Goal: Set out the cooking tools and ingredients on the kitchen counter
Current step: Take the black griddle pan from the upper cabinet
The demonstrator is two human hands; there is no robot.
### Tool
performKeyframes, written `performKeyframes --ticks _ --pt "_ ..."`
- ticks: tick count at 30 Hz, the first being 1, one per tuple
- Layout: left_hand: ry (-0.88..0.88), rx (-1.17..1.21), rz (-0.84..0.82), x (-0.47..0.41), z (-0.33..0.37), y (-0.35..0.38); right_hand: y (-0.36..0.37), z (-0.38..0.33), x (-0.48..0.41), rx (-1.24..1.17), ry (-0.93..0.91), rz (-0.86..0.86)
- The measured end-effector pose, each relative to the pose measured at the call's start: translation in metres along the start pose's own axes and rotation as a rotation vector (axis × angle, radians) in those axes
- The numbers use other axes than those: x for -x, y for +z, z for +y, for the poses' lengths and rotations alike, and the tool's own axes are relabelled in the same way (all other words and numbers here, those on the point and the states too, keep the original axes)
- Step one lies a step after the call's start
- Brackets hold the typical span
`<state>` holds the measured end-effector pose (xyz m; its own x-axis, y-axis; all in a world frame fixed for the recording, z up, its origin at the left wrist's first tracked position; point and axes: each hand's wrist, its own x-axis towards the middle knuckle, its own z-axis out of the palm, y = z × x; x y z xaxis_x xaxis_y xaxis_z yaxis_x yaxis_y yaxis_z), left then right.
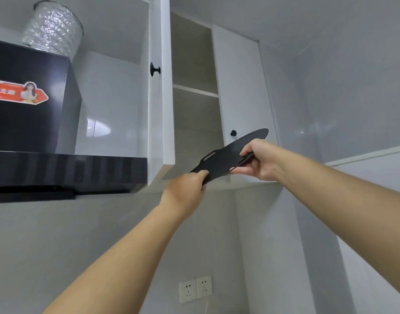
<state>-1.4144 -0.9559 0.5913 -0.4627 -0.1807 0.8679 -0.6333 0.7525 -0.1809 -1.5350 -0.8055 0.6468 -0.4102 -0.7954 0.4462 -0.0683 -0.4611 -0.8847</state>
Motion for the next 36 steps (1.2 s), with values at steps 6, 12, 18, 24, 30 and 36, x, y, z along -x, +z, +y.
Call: performKeyframes --ticks 6,12,18,24,30,36 --pt "-0.044 -0.066 -0.196 0.071 -0.028 -0.056 -0.005 0.019 0.065 -0.179 0.055 0.109" --pt "-0.208 -0.126 0.052 0.082 -0.054 -0.101 -0.005 0.039 0.093 -0.215 0.14 0.142" --pt "-0.137 -0.085 0.076 0.064 -0.021 -0.108 -0.009 0.066 0.095 -0.263 0.221 0.156" --pt "-0.166 -0.081 0.205 0.044 -0.002 -0.08 -0.031 0.106 0.076 -0.294 0.308 0.142" --pt "-0.002 -0.285 0.066 0.012 0.024 -0.044 -0.048 0.139 0.05 -0.334 0.355 0.168" --pt "0.139 -0.376 0.049 -0.024 0.007 0.019 -0.061 0.17 0.013 -0.386 0.381 0.161"
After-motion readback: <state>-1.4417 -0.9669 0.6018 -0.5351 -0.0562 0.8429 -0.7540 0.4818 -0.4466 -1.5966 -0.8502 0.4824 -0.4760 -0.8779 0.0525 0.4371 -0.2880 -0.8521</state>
